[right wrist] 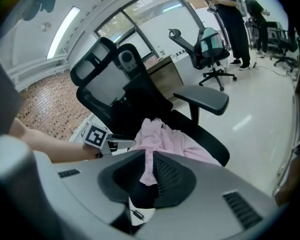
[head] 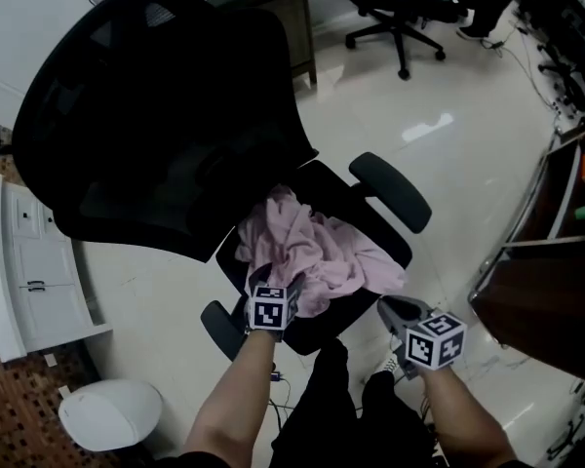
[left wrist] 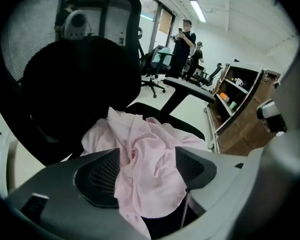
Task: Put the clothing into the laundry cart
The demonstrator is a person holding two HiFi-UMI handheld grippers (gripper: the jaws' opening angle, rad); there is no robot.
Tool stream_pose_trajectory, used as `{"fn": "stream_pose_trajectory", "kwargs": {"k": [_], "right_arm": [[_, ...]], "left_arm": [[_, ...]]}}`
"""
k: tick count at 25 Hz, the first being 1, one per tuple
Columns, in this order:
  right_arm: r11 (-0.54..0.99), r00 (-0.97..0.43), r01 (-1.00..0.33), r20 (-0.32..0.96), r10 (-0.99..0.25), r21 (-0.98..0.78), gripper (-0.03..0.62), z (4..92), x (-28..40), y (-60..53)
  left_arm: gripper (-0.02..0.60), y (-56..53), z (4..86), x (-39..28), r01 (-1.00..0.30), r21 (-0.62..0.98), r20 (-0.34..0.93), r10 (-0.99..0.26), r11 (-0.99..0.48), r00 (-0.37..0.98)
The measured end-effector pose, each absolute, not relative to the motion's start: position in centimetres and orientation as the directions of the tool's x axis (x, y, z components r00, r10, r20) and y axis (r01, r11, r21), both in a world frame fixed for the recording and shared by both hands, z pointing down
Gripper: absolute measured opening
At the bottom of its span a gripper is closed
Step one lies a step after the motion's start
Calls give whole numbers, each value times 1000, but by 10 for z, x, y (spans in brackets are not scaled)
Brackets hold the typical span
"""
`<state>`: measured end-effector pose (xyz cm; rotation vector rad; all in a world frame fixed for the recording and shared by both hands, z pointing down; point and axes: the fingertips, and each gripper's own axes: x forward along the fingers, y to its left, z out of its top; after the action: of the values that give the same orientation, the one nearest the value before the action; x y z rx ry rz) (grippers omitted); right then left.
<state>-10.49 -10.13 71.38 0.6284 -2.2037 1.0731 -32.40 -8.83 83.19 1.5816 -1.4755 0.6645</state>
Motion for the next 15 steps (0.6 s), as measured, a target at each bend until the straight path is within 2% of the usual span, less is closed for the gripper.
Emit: {"fn": "stream_pose_trajectory", "kwargs": {"k": [1,3,15], "right_arm": [[561,-706,-636,692,-148,-530,66,719,-109,-105],[563,-703,-637,696,-146,-526,66,728,-116,-112],[557,-680,-653,722,-133,-513,66,759,-132,-118]], "left_arm": [[361,-92,839,-327,-968,238,838,-520,75,166],[374,-103,853,-332,-958,265,833,-525,106,173],[376,-145,946,-340,-964,244,888,-425,106,178]]}}
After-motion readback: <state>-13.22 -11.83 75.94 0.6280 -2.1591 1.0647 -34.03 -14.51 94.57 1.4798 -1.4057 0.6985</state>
